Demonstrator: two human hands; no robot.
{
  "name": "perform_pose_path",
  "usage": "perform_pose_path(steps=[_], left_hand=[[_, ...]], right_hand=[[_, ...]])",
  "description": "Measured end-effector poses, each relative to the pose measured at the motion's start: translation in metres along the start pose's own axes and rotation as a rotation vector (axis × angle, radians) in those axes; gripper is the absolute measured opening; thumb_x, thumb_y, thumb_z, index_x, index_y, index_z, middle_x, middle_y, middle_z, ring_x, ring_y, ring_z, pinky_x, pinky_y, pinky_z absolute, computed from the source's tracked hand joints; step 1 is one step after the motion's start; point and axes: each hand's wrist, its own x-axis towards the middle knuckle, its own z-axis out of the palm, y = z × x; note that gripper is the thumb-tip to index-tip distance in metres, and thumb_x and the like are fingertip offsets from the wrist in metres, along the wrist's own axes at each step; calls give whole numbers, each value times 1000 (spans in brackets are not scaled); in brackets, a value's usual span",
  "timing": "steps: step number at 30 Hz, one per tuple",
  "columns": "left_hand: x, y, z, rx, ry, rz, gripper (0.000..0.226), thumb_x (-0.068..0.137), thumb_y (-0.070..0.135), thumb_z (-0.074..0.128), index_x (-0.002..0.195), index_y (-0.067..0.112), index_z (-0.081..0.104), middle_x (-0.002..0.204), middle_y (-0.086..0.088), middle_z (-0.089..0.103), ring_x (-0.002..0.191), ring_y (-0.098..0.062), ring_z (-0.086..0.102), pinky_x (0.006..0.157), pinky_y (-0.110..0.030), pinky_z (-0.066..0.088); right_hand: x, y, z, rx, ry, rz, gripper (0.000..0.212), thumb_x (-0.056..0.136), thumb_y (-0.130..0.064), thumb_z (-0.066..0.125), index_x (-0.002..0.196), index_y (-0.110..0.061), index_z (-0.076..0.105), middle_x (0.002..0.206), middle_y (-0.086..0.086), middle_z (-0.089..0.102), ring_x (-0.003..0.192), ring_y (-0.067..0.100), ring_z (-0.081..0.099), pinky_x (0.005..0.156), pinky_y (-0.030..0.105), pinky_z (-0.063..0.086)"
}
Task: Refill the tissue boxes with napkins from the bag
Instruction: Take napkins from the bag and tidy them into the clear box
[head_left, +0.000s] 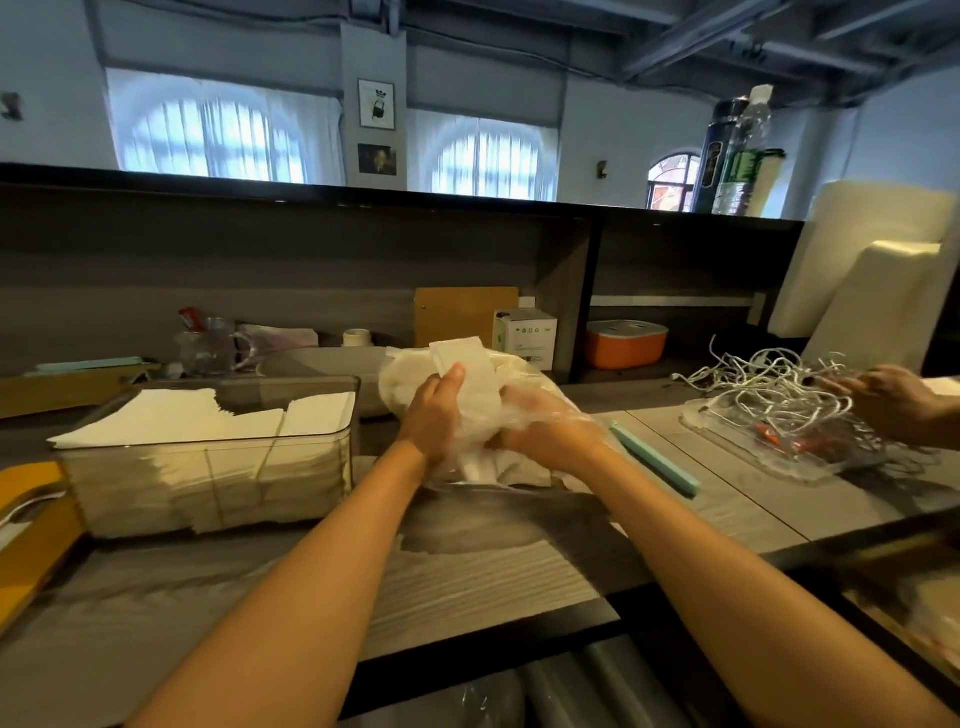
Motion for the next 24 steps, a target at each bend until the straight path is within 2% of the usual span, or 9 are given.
perform_pose_path(steps=[3, 5, 7, 8, 11, 15, 20, 22, 24], left_hand=[[8, -6, -1, 12, -11, -18, 69, 87, 61, 45, 127, 6, 58, 124, -14, 63, 117, -31, 58, 107, -45, 43], [9, -9, -1, -36, -6, -64, 57, 99, 50, 40, 132, 6, 54, 126, -14, 61, 121, -33, 56, 108, -46, 43], [9, -8, 0, -82, 19, -88, 41, 107, 37, 33, 134, 10, 48, 126, -11, 57, 122, -31, 54, 108, -43, 42], [11, -9, 1, -87, 18, -97, 38, 107, 35, 32, 134, 13, 47, 126, -10, 55, 122, -30, 53, 108, -41, 42], [14, -13, 2, -85, 33, -106, 35, 107, 37, 33, 130, 15, 47, 133, -12, 54, 124, -30, 52, 112, -45, 39], [16, -16, 1, -203, 87, -129, 50, 105, 42, 35, 144, 12, 44, 136, -15, 56, 123, -33, 55, 109, -49, 42], [14, 2, 1, -316, 144, 30, 42, 106, 41, 34, 135, 14, 48, 119, -12, 63, 109, -26, 63, 94, -39, 54], [9, 8, 4, -352, 72, 66, 47, 100, 51, 40, 130, 17, 50, 123, -14, 62, 112, -29, 63, 95, -44, 54], [6, 7, 9, -342, -18, 41, 59, 94, 59, 44, 135, 17, 48, 128, -15, 60, 114, -31, 62, 98, -50, 53]], right_hand=[[6, 7, 3, -165, -82, 43, 35, 94, -33, 63, 126, -19, 56, 125, -1, 54, 117, 13, 48, 106, 29, 38], [-1, 16, 1, -153, -107, 111, 17, 94, -29, 63, 108, -19, 60, 113, -5, 51, 103, 5, 46, 98, 16, 38], [-9, 27, -4, -79, -27, -1, 31, 92, -28, 66, 122, -21, 61, 111, -8, 56, 100, -1, 46, 86, 4, 36], [-15, 28, -5, -75, -7, -50, 39, 94, -28, 64, 131, -19, 57, 118, -5, 57, 105, 1, 47, 88, 4, 34], [-20, 30, 1, 1, 148, -109, 41, 94, -27, 63, 134, -20, 55, 129, -3, 56, 118, 8, 49, 100, 14, 33], [-6, 38, 5, 67, 441, -242, 33, 84, -18, 75, 116, -12, 68, 117, 3, 63, 107, 12, 56, 85, 4, 36], [17, 36, 3, 92, 503, -68, 25, 87, -26, 72, 111, -21, 68, 108, -3, 63, 99, 12, 59, 85, 26, 51], [18, 37, 3, 204, 498, -28, 15, 85, -26, 74, 98, -29, 66, 93, -7, 65, 89, 11, 61, 76, 27, 54], [15, 39, 1, 313, 421, -2, 20, 84, -22, 75, 94, -32, 61, 87, -12, 62, 85, 8, 60, 75, 26, 52]])
